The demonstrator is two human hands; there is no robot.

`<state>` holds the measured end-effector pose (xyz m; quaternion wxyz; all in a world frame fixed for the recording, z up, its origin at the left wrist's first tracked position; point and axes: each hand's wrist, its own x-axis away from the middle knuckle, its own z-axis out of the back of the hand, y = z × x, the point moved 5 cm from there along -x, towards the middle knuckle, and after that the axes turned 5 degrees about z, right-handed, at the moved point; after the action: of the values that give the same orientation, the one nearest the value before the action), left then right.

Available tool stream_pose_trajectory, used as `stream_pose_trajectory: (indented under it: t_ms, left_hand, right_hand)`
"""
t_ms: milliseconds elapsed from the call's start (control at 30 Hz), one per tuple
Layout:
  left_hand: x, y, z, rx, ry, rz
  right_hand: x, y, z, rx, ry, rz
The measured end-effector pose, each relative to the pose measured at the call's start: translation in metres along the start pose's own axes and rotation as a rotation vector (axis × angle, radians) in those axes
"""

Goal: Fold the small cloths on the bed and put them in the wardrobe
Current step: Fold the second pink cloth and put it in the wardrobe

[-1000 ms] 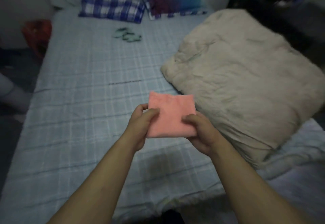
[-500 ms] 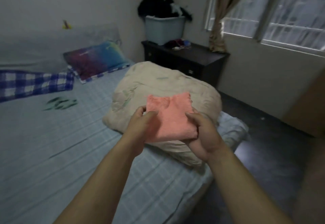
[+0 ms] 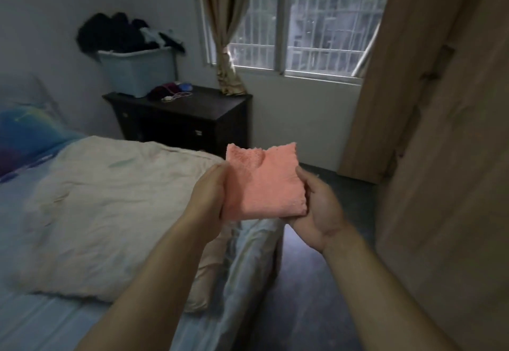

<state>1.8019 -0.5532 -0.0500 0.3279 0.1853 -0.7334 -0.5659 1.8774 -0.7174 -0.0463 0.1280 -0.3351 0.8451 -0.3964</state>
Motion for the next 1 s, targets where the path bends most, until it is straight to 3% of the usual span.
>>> stream_pose_trajectory:
  t_ms: [433, 1000]
  left_hand:
    - [-0.119, -0.002, -0.177, -0.076, -0.195, -0.007]
    - [-0.361, 0.040, -0.348, -0.150, -0.458, 0.022]
  right_hand:
    - [-0.084, -0.105, 0.131, -0.085, 0.094, 0.152]
    - [-0.297, -0.205, 0.223, -0.115, 0.344, 0.298]
